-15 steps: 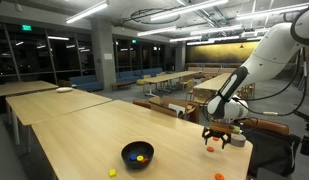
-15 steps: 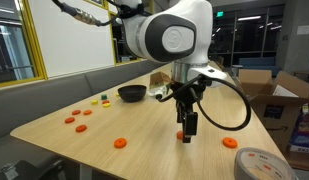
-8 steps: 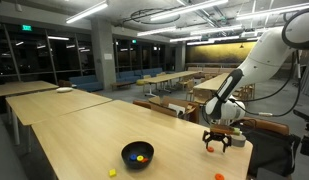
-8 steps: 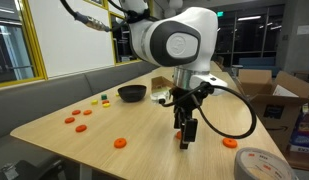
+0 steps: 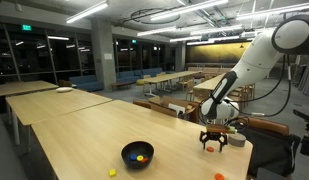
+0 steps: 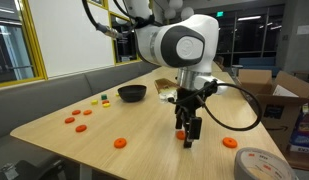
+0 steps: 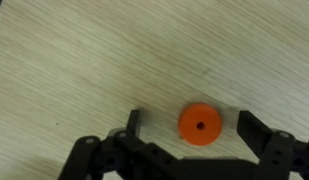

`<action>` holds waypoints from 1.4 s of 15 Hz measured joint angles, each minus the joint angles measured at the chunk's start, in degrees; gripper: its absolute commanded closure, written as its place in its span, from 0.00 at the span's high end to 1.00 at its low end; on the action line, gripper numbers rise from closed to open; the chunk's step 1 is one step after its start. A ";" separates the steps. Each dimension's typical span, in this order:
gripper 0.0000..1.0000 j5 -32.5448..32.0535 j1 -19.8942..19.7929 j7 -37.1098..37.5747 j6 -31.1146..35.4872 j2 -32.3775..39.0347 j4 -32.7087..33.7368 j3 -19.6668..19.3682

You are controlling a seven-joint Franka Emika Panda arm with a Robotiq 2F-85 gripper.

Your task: Put the blue, yellow and three orange squares inside the building.

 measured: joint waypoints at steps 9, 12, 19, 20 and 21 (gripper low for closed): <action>1.00 -0.21 0.71 0.06 1.75 -0.03 0.08 -0.05; 1.00 -0.63 1.49 0.39 3.93 -0.03 -0.58 -0.05; 0.74 -2.31 2.49 1.75 6.53 -0.05 -1.84 -0.16; 0.66 -2.44 2.57 1.77 6.59 -0.13 -1.93 -0.18; 0.58 -2.52 2.65 1.79 6.70 -0.28 -2.05 -0.18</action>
